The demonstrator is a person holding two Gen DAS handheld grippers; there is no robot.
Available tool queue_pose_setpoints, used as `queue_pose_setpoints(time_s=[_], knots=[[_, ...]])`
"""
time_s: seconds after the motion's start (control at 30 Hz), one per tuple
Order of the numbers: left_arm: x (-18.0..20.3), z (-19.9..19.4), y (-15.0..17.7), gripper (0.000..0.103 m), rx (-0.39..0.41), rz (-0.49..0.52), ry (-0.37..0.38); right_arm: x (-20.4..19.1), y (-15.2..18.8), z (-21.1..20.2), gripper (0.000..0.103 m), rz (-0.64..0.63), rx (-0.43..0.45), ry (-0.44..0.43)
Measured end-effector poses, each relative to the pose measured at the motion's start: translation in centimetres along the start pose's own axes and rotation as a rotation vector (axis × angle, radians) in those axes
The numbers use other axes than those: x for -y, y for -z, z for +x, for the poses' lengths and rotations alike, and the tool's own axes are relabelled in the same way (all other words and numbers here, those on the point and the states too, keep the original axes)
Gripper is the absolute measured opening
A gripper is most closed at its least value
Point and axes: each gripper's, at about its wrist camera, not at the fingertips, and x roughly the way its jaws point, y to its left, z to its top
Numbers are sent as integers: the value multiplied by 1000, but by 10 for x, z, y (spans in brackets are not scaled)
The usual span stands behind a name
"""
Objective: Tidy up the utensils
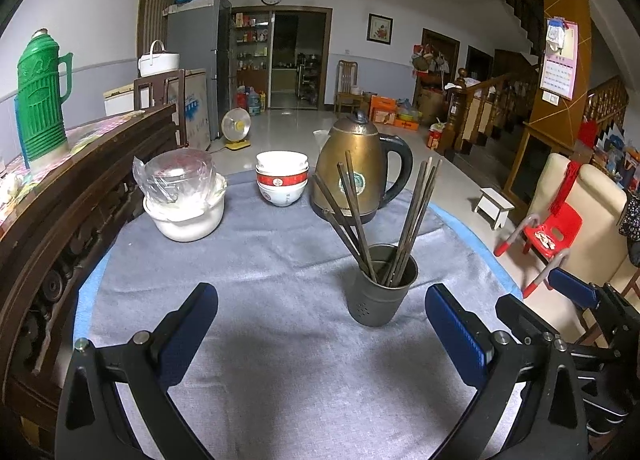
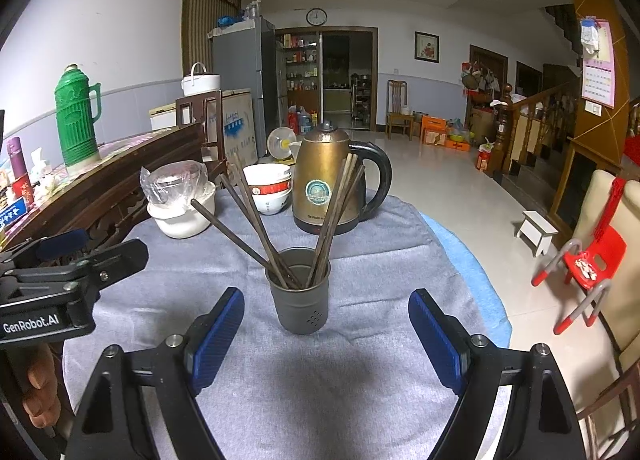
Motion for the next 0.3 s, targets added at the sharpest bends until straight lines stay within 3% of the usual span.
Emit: queue_pose_setpoints(time_s=[0.3], knots=[[0, 6, -1, 103, -10, -5, 9, 1, -1, 6, 87, -1, -10, 2]])
